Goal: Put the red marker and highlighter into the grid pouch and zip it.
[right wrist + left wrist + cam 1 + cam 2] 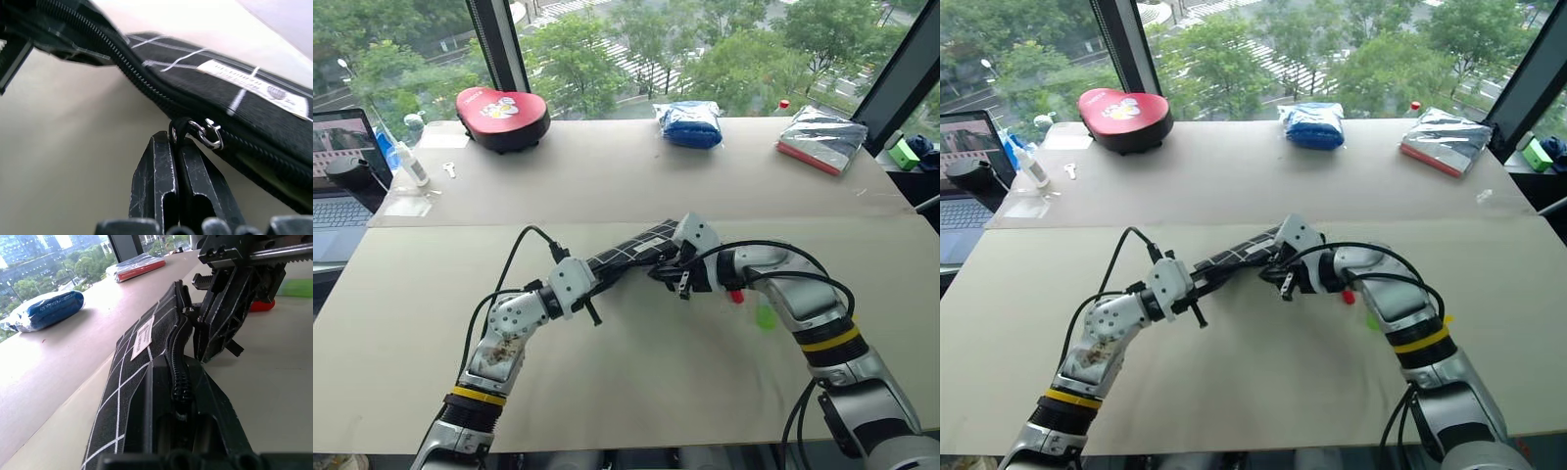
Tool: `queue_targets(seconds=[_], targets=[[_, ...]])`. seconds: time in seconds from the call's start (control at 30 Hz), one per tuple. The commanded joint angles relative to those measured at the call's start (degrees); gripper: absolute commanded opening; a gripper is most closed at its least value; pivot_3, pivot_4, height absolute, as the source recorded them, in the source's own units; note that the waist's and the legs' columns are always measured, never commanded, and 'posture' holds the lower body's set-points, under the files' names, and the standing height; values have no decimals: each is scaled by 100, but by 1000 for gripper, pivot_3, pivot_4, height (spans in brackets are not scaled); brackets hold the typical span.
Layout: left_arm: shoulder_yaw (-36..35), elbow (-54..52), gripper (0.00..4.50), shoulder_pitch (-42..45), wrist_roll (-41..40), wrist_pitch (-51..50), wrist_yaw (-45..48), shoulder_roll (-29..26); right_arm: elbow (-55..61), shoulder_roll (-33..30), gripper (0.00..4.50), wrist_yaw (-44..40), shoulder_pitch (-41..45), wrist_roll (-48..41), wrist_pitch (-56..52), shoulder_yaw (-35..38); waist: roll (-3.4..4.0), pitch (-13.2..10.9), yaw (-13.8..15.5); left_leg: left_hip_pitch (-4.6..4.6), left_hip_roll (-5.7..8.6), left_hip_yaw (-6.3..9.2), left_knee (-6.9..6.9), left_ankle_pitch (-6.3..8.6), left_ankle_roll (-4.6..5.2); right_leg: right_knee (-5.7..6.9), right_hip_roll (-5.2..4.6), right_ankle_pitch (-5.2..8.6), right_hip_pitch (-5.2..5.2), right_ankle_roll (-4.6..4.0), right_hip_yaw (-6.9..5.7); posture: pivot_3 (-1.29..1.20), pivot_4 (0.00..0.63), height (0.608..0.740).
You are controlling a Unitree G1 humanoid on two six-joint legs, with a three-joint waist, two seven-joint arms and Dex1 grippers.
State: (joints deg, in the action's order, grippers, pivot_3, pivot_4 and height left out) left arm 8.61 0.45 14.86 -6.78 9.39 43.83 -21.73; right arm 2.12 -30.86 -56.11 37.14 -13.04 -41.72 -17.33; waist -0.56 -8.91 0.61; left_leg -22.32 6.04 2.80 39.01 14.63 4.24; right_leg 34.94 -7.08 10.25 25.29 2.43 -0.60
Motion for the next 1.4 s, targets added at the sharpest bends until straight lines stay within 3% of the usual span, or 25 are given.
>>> queue_targets(seconds=[0.03, 0.13, 0.43, 0.63, 0.77, 0.97, 1.07, 1.17, 1.3, 1.4], targets=[[18, -39, 0, 77, -21, 161, -41, 83, 503, 36, 20, -243, 158, -294, -128, 18, 0, 0, -1, 0, 0, 0, 0, 0, 0, 0, 0, 0, 1, 0, 0, 0, 150, 740], [38, 30, 0, 80, -16, 221, -34, 124, 885, 108, 20, -419, 145, -564, -328, -53, 0, 0, -3, -1, -1, 0, -1, 0, 0, 1, 1, 0, 3, 0, 0, 0, 150, 740], [62, 301, 0, 172, 4, 419, -23, 224, 570, 544, 20, 325, 256, -230, -622, -203, 0, 0, 3, 0, 0, 0, 0, 0, -1, 2, 0, 0, 2, 0, 0, 0, 150, 740], [91, 338, 0, 154, -2, 476, 3, 250, 407, 177, 1880, 454, 381, -484, -1070, 512, 0, 0, 10, -2, 3, 0, 1, -1, -2, 2, -1, 0, 3, 0, -1, 0, 150, 740], [89, 352, 0, 151, -3, 485, -23, 256, 1008, -258, 1880, 102, 247, -1174, -1509, 1100, 0, 0, 7, -7, 2, 0, 0, -1, -1, 0, -1, 0, 8, 0, 0, 0, 150, 740], [96, 347, 0, 131, 7, 480, -71, 275, 2192, -1205, 1880, -61, -771, -1938, -1894, 2270, -1, -1, 33, -6, -1, 3, 0, 19, 31, -5, 0, 0, 2, 0, -3, 0, 150, 740], [84, 294, 0, 99, -4, 460, -84, 254, 2519, -1640, 1880, 355, -1398, -1737, -1952, 2691, -2, -1, 69, -8, 1, 1, 4, 22, 37, -7, -6, 0, -2, 1, -3, 0, 150, 740], [63, 250, 0, 55, -28, 439, -83, 219, 2432, -1806, 1880, 1311, -1721, -1247, -2258, 3079, -2, -1, 75, -6, 0, -1, 8, 28, 46, -5, -7, 1, -3, 1, -1, 0, 150, 740], [90, 241, 0, 66, -43, 384, -74, 235, 2399, -1817, 1880, 2124, -2007, -953, -2969, 3485, -3, -1, 99, -5, -1, -3, 8, 22, 37, -1, -7, 1, -3, 1, 0, 0, 150, 740], [130, 251, 0, 132, -46, 341, -64, 275, 2887, -1672, 1880, 2590, -2347, -832, -3442, 3389, -3, -1, 134, -6, -2, -2, 7, 21, 36, -1, -7, 0, -3, 1, 0, 0, 150, 740]])
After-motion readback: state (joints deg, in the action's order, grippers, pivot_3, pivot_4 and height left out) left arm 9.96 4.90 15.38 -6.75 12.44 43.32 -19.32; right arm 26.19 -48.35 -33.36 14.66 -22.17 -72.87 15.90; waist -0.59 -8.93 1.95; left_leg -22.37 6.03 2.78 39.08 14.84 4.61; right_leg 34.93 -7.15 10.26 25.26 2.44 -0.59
